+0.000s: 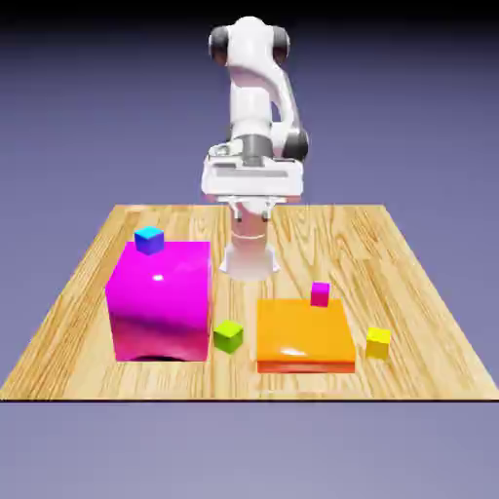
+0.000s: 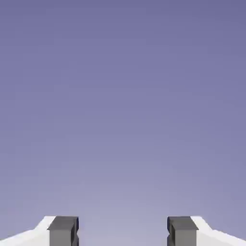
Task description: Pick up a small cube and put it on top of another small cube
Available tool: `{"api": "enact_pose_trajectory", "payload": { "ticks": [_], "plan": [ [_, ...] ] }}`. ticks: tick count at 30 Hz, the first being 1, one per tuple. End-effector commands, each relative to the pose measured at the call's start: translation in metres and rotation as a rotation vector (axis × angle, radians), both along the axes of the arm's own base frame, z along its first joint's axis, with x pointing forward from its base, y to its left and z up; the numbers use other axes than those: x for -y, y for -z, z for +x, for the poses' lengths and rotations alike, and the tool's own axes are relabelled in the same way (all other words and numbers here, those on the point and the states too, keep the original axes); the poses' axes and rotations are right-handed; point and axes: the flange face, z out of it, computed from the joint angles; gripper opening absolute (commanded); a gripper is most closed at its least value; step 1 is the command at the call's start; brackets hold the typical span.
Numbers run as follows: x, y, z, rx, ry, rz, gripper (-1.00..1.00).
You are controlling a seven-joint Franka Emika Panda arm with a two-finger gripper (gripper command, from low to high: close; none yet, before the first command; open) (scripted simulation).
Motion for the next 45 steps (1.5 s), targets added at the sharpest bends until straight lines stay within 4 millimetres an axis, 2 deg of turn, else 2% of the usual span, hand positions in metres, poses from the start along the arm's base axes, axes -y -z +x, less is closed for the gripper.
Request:
{"api": "enact_pose_trajectory", "payload": {
  "ticks": [1,7,13,19,26,27,28,32,33,34,38,40,42,45],
  "plan": [
    [-0.012,0.007,0.007,-0.039,-0.037,-0.026,0.00],
    [-0.087,0.059,0.041,-0.267,-0.267,-0.178,0.00],
    [-0.165,0.120,0.052,-0.476,-0.502,-0.322,0.00],
    [-0.241,0.184,0.042,-0.663,-0.739,-0.455,0.00],
    [-0.324,0.255,0.006,-0.850,-1.012,-0.595,0.00],
    [-0.326,0.258,0.004,-0.856,-1.022,-0.599,0.00],
    [-0.326,0.258,0.004,-0.856,-1.022,-0.599,0.00],
    [-0.315,0.326,0.000,-0.856,-1.021,-0.599,0.00],
    [-0.315,0.326,0.000,-0.856,-1.021,-0.599,-1.00],
    [-0.315,0.326,0.000,-0.856,-1.021,-0.599,-1.00],
    [-0.322,0.257,0.007,-0.859,-1.008,-0.597,-1.00],
    [-0.264,0.236,0.043,-0.895,-0.813,-0.566,-1.00],
    [-0.203,0.213,0.070,-0.925,-0.619,-0.522,-1.00],
    [-0.109,0.175,0.092,-0.961,-0.332,-0.433,-1.00]
  ]
}}
